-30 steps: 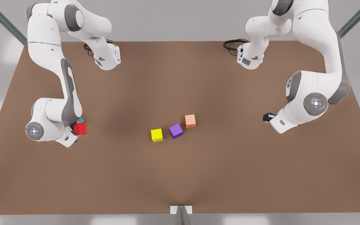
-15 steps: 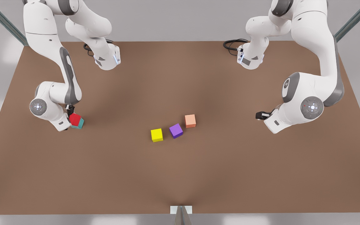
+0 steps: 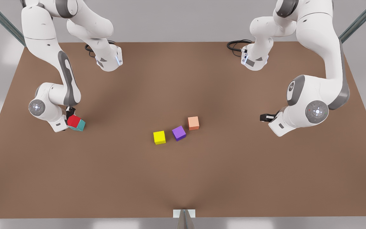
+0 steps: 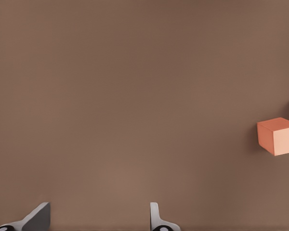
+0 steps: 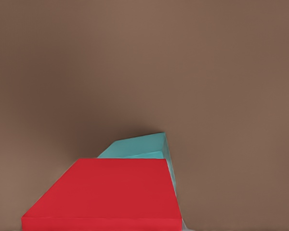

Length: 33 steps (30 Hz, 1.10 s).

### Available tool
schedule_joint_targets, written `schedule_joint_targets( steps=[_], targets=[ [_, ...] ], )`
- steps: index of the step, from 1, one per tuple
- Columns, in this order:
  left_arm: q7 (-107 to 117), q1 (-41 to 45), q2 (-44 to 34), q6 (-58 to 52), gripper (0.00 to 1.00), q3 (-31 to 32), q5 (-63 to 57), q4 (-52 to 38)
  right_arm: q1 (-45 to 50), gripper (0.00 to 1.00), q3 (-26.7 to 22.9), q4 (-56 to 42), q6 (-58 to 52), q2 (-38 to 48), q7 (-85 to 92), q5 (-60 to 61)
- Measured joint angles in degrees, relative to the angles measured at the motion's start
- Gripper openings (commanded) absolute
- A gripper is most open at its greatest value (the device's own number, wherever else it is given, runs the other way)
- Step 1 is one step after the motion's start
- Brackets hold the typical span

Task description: Pick up red wooden cube and pass to hand red wooden cube and place in blue wooden cube

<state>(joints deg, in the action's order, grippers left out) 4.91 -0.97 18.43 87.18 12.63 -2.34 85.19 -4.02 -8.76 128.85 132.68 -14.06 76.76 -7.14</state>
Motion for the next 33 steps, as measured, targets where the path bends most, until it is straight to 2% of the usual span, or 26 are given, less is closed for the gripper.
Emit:
schedule_joint_targets(
  steps=[2,3,4,5,28,31,33],
  targets=[
    [0.09,0.00,0.05,-0.04,1.00,0.00,0.00,0.01,-0.51,0.41,0.01,-0.09,0.38,-0.41,-0.34,0.05],
    [0.14,-0.01,0.07,-0.06,1.00,0.00,0.00,0.01,-0.63,0.45,0.03,-0.09,0.52,-0.48,-0.50,0.08],
    [0.18,0.00,0.08,-0.07,1.00,0.00,0.00,0.03,-0.67,0.67,0.05,-0.06,0.64,-0.52,-0.69,0.15],
    [0.23,0.00,0.09,-0.08,1.00,0.00,0.00,0.02,-0.65,1.00,0.05,-0.02,0.76,-0.58,-0.97,0.20],
    [0.91,0.10,0.45,-0.14,1.00,-0.03,-0.17,0.00,1.98,1.00,0.94,-3.73,-7.35,0.12,-5.66,2.96],
    [0.96,0.09,0.45,-0.14,1.00,-0.01,-0.17,0.00,3.46,1.00,0.93,-7.48,-10.27,0.01,-6.07,4.88],
    [0.98,0.09,0.50,-0.14,1.00,0.00,-0.17,0.05,6.44,1.00,0.93,-13.88,-13.72,-2.13,-7.31,8.16]
  ],
)
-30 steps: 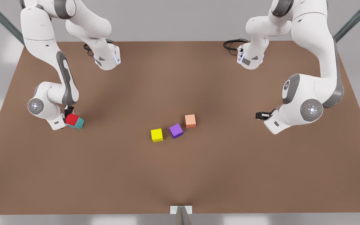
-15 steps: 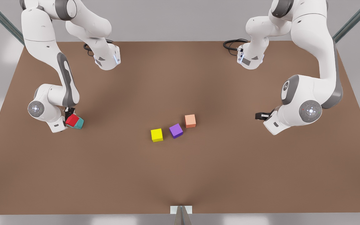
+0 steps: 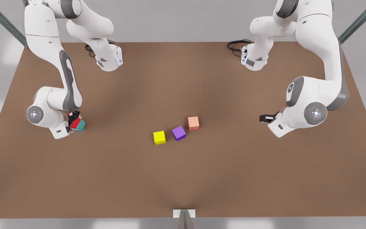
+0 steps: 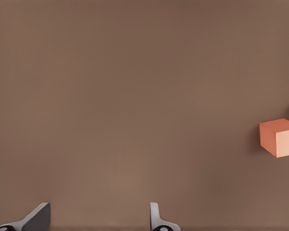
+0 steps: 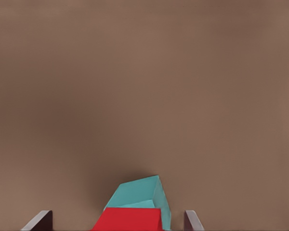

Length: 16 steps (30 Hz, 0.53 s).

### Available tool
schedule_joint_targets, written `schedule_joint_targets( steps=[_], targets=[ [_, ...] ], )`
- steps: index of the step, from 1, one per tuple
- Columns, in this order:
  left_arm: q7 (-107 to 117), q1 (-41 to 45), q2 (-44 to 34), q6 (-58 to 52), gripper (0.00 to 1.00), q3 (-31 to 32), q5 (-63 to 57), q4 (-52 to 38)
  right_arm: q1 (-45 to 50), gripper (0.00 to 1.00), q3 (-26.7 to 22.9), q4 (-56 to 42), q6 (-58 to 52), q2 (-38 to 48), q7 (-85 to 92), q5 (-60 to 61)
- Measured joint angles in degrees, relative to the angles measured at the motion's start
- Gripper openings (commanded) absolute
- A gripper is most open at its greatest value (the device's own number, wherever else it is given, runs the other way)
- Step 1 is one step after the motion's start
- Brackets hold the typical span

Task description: Pick up red wooden cube and pass to hand red wooden cube and place in blue wooden cube

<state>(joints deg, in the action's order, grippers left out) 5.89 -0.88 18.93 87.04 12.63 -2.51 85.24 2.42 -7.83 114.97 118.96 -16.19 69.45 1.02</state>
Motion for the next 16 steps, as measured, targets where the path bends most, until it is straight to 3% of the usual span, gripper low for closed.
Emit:
schedule_joint_targets(
  steps=[5,8,13,16],
  targets=[
    [0.04,-0.08,0.32,0.00,1.00,-0.02,0.00,-0.05,3.14,1.00,-0.15,-18.08,-8.35,-8.05,-9.74,7.48],
    [0.06,-0.14,0.38,0.00,1.00,-0.02,0.00,-0.05,2.93,1.00,-0.69,-30.73,-18.03,-5.44,-18.55,6.11],
    [0.00,-0.22,0.38,0.00,1.00,0.00,0.00,-0.05,3.06,1.00,-0.50,-29.87,-31.78,8.96,-31.21,2.14],
    [-0.02,-0.27,0.38,0.00,1.00,-0.01,0.02,-0.05,3.45,1.00,-0.15,-29.27,-35.64,10.97,-37.95,0.14]
  ],
)
